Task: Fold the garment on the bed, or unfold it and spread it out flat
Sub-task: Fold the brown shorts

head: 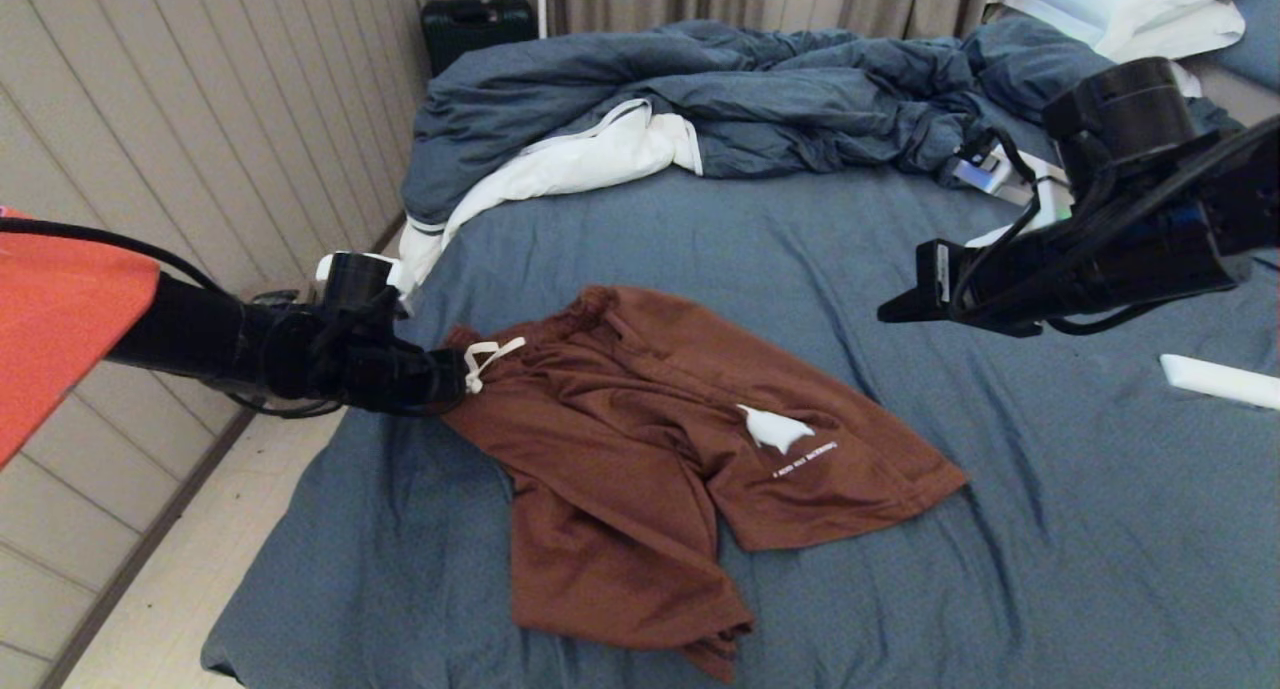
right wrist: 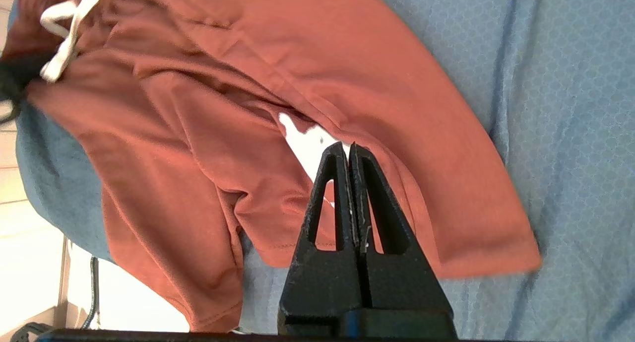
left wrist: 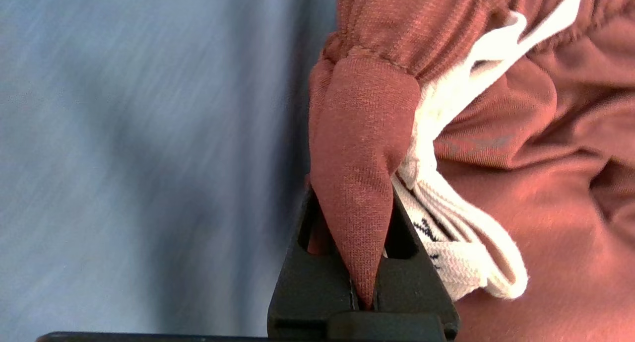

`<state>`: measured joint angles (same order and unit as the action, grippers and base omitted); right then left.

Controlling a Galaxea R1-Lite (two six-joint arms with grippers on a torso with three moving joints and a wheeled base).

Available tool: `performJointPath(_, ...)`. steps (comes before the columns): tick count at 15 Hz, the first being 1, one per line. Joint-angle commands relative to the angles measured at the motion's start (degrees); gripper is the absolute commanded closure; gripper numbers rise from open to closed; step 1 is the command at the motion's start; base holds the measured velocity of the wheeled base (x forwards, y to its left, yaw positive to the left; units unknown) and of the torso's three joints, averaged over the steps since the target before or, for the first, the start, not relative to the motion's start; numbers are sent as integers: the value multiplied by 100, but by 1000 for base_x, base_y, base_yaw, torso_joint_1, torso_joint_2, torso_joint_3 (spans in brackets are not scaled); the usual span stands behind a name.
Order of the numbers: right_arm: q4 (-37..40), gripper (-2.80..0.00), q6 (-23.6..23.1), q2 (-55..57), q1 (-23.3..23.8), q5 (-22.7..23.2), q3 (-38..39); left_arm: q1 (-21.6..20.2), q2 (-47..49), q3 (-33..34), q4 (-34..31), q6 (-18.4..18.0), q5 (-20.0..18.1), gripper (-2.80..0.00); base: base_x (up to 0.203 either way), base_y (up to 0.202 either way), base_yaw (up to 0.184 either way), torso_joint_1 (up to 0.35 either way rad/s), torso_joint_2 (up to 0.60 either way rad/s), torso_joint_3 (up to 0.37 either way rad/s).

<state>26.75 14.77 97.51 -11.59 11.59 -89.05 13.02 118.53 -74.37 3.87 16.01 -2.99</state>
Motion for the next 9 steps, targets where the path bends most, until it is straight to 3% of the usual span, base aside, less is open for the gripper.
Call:
performJointPath(1, 15, 0, 8, -4, -1, 1, 2, -103, -685, 734, 269, -77, 20, 0, 0, 0, 0, 0, 0, 0)
performJointPath(9, 15, 0, 8, 172, -71, 10, 11, -362, -1359, 1660, 334, -177, 1, 0, 0, 0, 0, 0, 0, 0)
